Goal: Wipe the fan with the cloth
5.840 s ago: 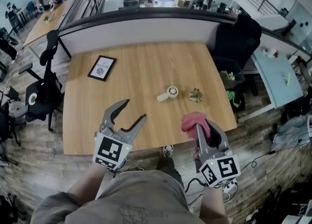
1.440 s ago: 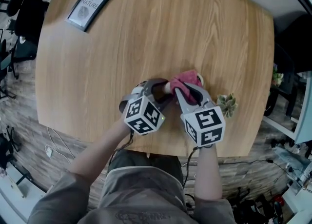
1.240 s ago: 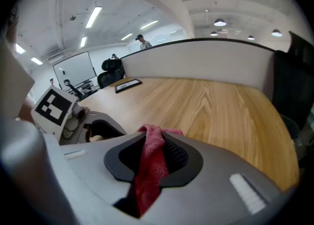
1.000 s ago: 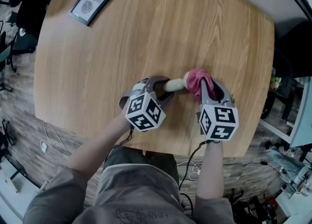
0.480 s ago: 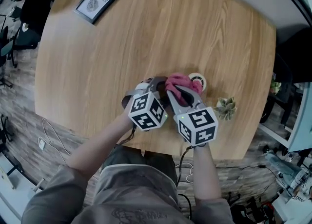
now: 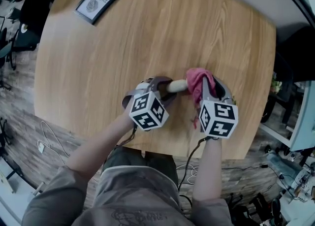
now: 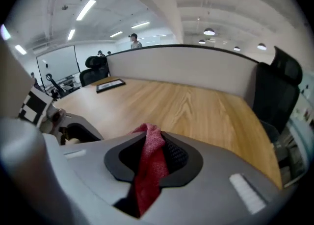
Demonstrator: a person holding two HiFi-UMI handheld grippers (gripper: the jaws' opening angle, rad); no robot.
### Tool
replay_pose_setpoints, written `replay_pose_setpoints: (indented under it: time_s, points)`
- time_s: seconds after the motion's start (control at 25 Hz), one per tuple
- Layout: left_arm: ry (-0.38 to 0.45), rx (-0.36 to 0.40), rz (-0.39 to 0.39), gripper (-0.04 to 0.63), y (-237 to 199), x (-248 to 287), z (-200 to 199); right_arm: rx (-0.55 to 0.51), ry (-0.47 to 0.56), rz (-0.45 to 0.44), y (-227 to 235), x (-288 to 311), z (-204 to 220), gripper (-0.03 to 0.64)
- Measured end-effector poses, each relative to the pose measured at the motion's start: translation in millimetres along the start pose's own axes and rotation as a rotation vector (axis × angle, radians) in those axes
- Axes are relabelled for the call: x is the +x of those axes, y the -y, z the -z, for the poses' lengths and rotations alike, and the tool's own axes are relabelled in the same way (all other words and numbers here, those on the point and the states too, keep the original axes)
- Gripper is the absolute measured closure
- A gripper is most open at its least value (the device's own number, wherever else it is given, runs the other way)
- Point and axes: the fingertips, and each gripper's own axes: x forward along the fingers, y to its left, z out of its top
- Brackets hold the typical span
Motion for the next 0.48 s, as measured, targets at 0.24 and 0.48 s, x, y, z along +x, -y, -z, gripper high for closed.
replay_pose_setpoints:
  time_s: [0.24, 0.48]
  points:
    - [-0.005, 0.0, -0.001, 0.403, -2, -1, 1, -0.111, 0.011, -0.047, -37, 4, 3, 0.549]
    - [0.001, 0.003, -0.001, 0.403, -2, 1, 0, 0.006, 0.02, -0.378, -110, 5, 12, 0.549]
